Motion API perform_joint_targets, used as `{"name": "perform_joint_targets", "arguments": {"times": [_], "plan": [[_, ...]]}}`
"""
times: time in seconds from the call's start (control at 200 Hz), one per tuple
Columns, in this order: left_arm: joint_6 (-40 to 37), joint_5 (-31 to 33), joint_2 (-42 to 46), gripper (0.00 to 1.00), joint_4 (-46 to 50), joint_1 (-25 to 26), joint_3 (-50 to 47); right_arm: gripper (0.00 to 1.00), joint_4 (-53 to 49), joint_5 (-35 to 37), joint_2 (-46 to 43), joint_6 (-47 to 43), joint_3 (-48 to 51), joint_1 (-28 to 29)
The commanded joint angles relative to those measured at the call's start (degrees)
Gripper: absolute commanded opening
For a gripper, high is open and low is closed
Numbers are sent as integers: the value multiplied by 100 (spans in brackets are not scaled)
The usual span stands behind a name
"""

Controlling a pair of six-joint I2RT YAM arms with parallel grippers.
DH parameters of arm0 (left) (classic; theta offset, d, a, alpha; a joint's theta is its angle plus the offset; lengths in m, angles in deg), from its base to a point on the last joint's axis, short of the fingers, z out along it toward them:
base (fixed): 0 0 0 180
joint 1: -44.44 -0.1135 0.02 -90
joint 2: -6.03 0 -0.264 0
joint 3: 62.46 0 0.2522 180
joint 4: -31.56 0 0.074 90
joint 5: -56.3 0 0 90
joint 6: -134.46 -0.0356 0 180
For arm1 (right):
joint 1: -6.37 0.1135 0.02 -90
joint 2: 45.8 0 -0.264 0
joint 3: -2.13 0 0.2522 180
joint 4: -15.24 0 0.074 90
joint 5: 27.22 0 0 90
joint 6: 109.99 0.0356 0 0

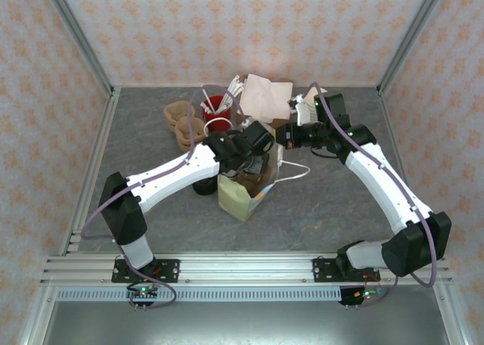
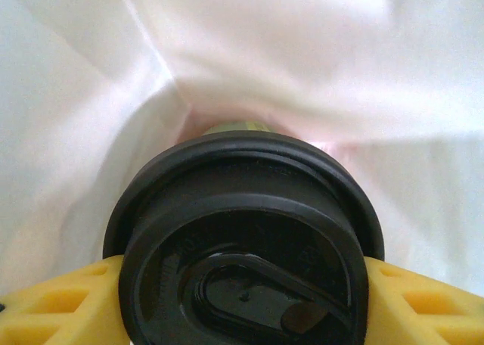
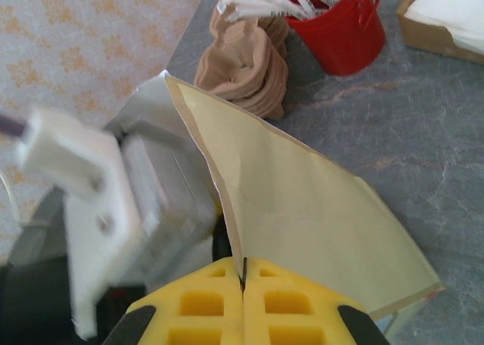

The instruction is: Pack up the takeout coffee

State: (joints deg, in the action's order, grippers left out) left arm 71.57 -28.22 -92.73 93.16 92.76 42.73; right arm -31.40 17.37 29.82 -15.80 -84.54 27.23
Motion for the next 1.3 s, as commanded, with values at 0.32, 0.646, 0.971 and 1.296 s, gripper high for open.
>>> {"name": "perform_joint_targets", "arguments": {"times": [0.32, 0.646, 0.971, 1.296], "plan": [[161, -152, 70, 61, 1108, -69, 717, 0, 352, 119, -509, -381, 268, 79], [-98, -506, -213, 60, 1261, -35, 831, 0, 521, 348, -591, -404, 294, 242], [-158, -391, -803, 60, 1274, -64, 1099, 0, 748, 334, -589, -107, 469, 328], [-171, -233, -1264, 60, 1430, -122, 1407, 0, 908, 395, -501, 209, 651, 329]]}}
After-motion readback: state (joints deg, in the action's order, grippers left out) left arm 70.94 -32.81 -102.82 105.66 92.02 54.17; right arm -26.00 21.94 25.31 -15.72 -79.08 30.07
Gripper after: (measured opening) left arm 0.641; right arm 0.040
